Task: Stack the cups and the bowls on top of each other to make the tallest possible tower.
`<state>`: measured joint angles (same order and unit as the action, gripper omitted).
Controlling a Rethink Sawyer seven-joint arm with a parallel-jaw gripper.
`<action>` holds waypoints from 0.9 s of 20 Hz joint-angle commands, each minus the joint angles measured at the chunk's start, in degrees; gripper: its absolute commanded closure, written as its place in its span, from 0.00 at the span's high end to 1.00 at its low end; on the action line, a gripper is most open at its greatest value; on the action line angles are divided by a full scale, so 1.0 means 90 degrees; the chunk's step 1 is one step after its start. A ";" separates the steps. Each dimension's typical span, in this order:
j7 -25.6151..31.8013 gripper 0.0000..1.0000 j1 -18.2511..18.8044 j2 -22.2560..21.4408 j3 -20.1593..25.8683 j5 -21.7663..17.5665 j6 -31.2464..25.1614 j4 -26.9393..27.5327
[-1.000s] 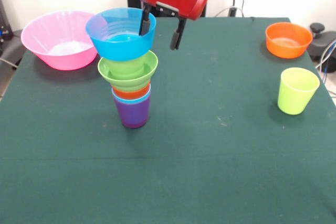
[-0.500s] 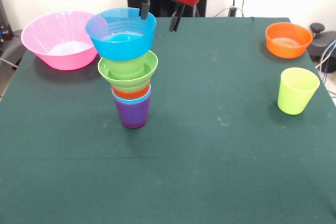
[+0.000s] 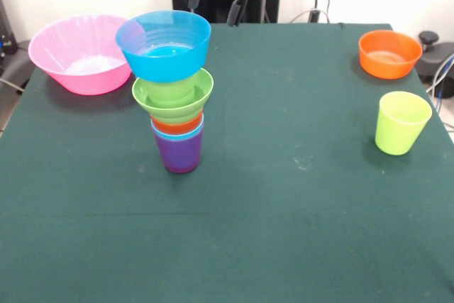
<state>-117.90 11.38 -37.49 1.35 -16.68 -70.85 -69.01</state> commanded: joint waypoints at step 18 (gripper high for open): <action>-0.0559 1.00 -0.0839 0.0918 0.0286 -0.0014 -0.0799 0.0774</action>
<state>-117.90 5.66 -34.74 1.31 -16.30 -75.70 -63.01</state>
